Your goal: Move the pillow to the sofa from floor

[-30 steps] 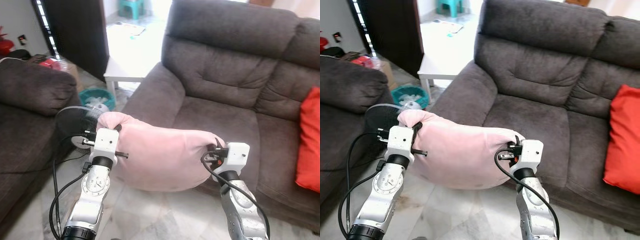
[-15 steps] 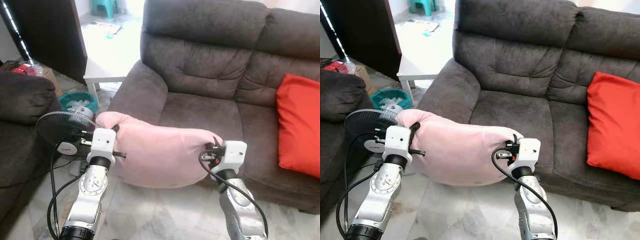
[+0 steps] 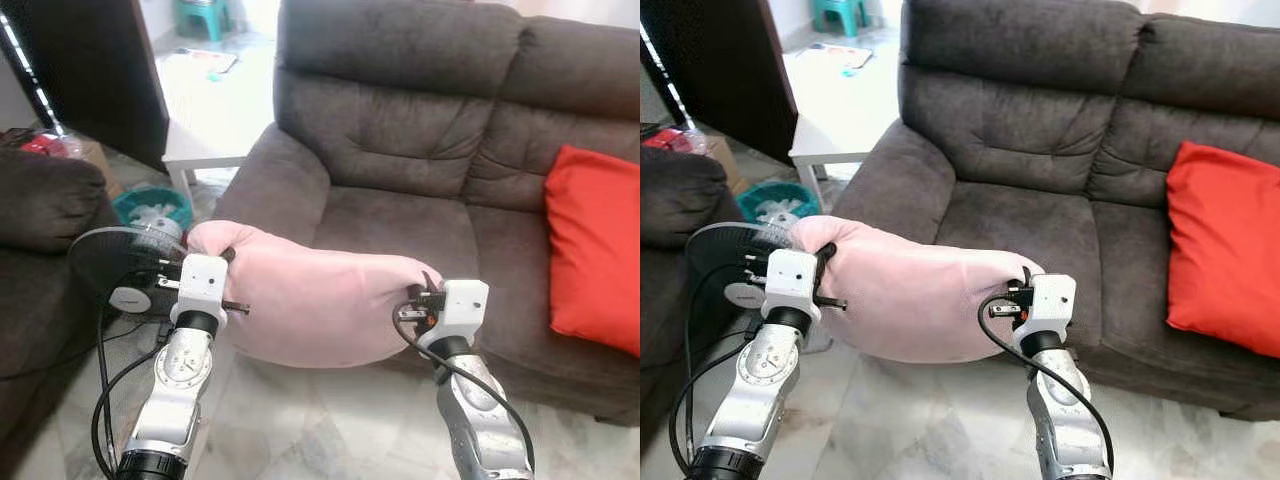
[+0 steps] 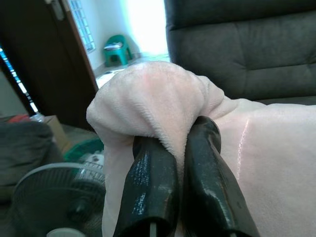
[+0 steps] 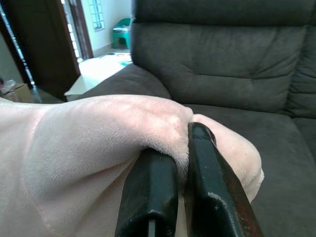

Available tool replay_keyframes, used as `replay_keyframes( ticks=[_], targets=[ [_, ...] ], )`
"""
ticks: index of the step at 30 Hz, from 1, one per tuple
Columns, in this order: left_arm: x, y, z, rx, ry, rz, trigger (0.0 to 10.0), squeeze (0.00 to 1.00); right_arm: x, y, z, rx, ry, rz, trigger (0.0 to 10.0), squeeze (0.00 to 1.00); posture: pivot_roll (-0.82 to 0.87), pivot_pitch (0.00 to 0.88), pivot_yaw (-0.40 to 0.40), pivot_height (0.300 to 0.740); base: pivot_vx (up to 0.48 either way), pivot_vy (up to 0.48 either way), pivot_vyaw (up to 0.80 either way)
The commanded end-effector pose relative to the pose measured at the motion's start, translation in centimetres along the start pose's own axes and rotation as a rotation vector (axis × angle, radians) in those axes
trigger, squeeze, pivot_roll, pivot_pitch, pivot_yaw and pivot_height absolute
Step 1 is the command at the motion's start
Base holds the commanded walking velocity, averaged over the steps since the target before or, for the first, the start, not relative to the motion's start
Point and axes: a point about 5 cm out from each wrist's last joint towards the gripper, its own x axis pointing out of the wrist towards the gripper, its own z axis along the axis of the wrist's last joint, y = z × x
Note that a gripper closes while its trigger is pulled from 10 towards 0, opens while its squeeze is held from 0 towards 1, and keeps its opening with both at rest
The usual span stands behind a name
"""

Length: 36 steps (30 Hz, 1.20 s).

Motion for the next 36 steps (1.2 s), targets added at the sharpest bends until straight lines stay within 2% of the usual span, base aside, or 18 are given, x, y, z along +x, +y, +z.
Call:
replay_keyframes(
  ticks=[1,5,13,27,36],
  targets=[
    [0.28,0.55,1.31,0.017,-0.064,0.026,10.0,0.00,0.49,-0.20,1.46,-0.007,-0.063,-0.007,10.0,0.00,0.16,0.028,-0.075,0.740,0.000,-0.352,0.00],
    [0.34,0.59,1.34,0.004,-0.062,0.031,10.0,0.00,0.59,-0.25,1.55,-0.003,-0.062,-0.004,10.0,0.00,0.16,0.029,-0.080,0.740,0.000,-0.471,-0.76],
    [0.26,0.53,1.43,-0.011,-0.072,0.031,10.0,0.00,0.58,-0.30,1.62,-0.012,-0.062,-0.001,10.0,0.00,0.16,0.030,-0.083,0.740,0.000,0.000,-0.80],
    [0.13,0.87,1.83,-0.026,-0.095,0.063,10.0,0.00,0.82,-0.02,2.18,-0.067,-0.087,0.045,10.0,0.00,0.16,0.019,-0.091,0.740,0.000,0.000,0.00],
    [0.33,1.29,2.20,-0.020,-0.109,0.087,10.0,0.00,0.84,0.41,2.27,-0.064,-0.091,0.082,10.0,0.00,0.16,0.008,-0.093,0.740,0.000,0.000,0.80]
  ],
)
